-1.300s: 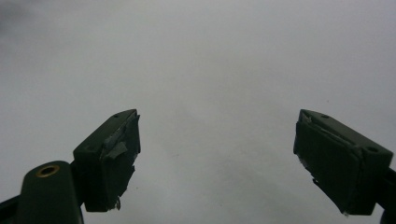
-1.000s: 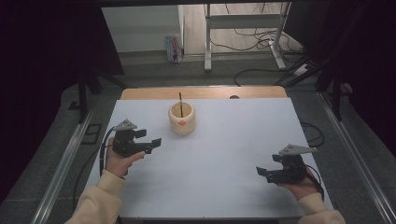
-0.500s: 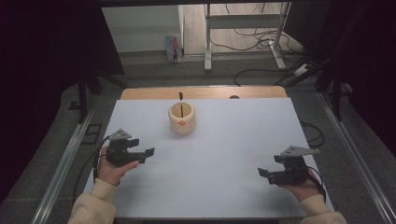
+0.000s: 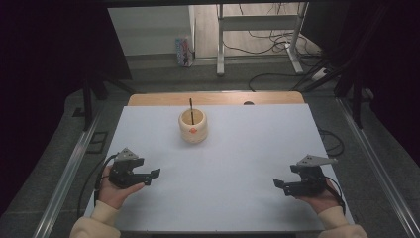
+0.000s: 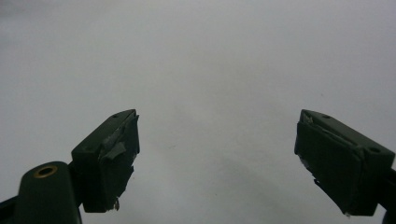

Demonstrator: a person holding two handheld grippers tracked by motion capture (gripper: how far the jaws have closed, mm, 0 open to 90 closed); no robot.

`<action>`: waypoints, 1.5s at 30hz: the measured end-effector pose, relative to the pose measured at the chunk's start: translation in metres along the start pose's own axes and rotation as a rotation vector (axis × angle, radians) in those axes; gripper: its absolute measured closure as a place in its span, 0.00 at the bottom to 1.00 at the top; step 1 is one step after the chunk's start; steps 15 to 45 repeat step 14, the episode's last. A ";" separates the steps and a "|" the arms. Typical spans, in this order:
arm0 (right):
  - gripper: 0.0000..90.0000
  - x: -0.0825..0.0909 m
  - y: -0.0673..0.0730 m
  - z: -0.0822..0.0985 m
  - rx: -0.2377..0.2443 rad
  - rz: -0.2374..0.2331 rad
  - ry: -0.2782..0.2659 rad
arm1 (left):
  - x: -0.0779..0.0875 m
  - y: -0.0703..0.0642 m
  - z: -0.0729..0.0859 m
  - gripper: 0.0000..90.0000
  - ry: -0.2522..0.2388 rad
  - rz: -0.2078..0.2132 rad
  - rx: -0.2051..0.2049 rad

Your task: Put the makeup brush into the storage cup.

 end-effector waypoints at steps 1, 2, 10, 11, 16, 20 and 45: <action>0.15 0.000 0.000 0.000 0.001 0.000 0.000 | 0.000 0.000 0.000 0.24 0.000 0.000 0.001; 0.15 0.000 0.000 0.000 0.001 0.000 0.001 | 0.000 0.000 0.000 0.24 0.000 0.000 0.002; 0.15 -0.001 0.000 0.000 0.002 0.000 0.002 | -0.001 0.002 0.000 0.24 0.001 0.002 0.010; 0.15 -0.001 0.000 0.000 0.002 0.000 0.002 | -0.001 0.002 0.000 0.24 0.001 0.002 0.010; 0.15 -0.001 0.000 0.000 0.005 0.001 0.002 | -0.002 0.002 0.000 0.24 0.001 -0.001 0.008; 0.15 -0.001 0.000 0.000 0.005 0.001 0.002 | -0.002 0.002 0.000 0.24 0.001 -0.001 0.008; 0.15 -0.001 0.000 0.000 0.005 0.001 0.002 | -0.002 0.002 0.000 0.24 0.001 -0.001 0.008</action>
Point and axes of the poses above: each handheld gripper's, and its own axes: x roughly backward along the jaws, z roughly out of its underside, y roughly to its left, the point moved 2 cm from there along -x, roughly forward along the jaws, and after that the axes turned 8 degrees about -y, right-handed, at the moved point
